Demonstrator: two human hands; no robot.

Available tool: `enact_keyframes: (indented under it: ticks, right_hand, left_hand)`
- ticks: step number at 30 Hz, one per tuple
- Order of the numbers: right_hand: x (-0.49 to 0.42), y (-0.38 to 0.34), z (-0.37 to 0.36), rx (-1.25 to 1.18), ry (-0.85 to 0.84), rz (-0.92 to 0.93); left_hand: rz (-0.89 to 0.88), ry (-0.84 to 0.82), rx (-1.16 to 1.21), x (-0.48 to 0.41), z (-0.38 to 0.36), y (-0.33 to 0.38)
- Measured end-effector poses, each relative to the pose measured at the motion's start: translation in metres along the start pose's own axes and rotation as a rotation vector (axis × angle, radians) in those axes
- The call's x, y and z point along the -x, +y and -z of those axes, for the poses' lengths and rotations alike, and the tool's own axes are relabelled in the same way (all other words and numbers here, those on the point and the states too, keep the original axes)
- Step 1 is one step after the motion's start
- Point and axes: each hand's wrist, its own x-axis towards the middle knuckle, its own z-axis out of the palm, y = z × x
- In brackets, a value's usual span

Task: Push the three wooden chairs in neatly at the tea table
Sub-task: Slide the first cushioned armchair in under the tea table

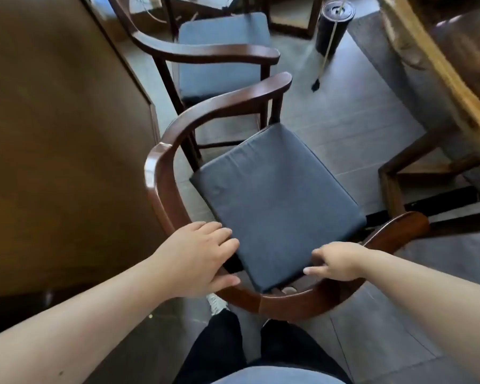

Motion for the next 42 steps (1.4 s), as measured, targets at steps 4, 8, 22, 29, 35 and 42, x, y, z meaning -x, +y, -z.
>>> enact_keyframes:
  ticks: [4, 8, 22, 29, 35, 42]
  right_hand:
    - [0.001, 0.016, -0.005, 0.129, -0.030, -0.016]
    - [-0.005, 0.029, -0.011, 0.222, 0.057, -0.006]
    - [0.000, 0.033, -0.024, 0.315, 0.303, -0.021]
    - [0.009, 0.036, -0.046, 0.199, 0.318, -0.100]
    - [0.022, 0.057, -0.052, 0.118, 0.298, -0.191]
    - [0.034, 0.083, -0.038, 0.084, 0.232, -0.234]
  left_hand:
    - [-0.019, -0.256, 0.000, 0.001, -0.019, -0.002]
    - [-0.051, -0.267, -0.150, 0.000, -0.041, -0.009]
    - [-0.241, -0.234, -0.289, -0.005, -0.052, -0.020]
    - [-0.272, -0.196, -0.375, -0.028, -0.041, -0.032]
    - [-0.330, -0.171, -0.426, -0.073, -0.026, -0.032]
    - [-0.377, -0.201, -0.451, -0.108, -0.001, -0.023]
